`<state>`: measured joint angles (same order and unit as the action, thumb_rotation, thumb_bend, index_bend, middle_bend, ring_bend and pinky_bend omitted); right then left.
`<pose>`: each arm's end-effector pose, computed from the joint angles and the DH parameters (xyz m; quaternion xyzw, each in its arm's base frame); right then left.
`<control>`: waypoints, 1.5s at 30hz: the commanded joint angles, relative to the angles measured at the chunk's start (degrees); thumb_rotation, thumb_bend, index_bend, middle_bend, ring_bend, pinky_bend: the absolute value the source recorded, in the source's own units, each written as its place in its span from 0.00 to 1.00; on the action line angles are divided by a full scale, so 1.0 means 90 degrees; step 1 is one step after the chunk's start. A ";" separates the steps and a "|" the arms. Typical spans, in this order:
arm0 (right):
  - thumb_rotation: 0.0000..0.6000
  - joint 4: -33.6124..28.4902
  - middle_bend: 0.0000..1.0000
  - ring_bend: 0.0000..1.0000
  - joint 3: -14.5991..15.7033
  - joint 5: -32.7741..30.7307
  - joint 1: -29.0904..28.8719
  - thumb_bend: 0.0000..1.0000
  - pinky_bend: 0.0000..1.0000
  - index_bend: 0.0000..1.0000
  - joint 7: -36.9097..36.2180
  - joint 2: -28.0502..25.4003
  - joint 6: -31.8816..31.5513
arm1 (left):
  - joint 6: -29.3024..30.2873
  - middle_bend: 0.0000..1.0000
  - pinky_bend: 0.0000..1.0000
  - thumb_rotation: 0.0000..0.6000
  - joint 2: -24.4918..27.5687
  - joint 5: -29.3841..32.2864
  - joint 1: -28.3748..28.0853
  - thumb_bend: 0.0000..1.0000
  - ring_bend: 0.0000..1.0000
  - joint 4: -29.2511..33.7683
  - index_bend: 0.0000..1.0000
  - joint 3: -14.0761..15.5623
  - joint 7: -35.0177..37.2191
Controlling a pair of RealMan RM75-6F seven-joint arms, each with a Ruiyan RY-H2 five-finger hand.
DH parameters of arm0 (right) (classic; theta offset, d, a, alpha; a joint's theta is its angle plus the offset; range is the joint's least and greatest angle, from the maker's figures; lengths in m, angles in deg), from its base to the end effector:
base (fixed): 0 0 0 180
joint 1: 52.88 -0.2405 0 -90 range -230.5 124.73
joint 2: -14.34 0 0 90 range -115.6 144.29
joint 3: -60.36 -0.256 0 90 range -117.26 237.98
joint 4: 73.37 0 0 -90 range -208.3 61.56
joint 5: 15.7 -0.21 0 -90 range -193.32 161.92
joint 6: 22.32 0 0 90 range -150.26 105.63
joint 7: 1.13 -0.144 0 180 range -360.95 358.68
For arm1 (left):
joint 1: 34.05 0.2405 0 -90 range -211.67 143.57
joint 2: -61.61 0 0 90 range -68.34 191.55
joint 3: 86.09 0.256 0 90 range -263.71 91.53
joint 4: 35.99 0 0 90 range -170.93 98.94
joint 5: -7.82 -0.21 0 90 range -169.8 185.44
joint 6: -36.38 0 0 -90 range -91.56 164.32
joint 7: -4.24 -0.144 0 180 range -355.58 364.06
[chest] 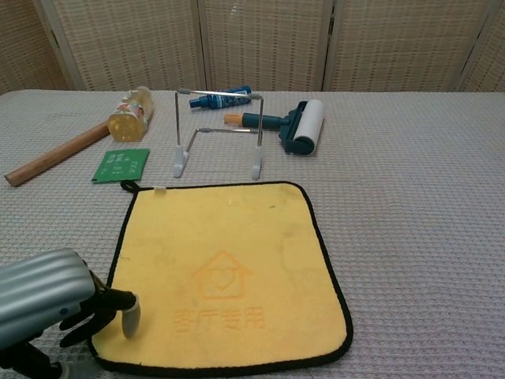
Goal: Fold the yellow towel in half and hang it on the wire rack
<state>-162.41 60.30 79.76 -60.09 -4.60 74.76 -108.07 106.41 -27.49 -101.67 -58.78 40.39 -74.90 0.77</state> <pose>-0.3024 -0.1826 0.1700 0.6668 -0.3331 0.3949 0.5371 -0.2210 0.1835 -0.0375 -0.8465 -0.2650 -0.3889 0.2491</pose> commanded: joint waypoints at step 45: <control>1.00 -0.0108 0.87 0.93 0.0779 0.1528 -0.2430 0.30 1.00 0.39 0.0524 0.2170 0.3168 | 0.0700 0.86 0.86 1.00 -0.0034 0.0108 0.0189 0.54 0.78 -0.0177 0.55 0.0186 0.0532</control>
<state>-163.72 67.19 93.72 -81.67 -0.05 93.89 -79.91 112.71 -27.78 -100.71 -57.09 38.82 -73.23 5.54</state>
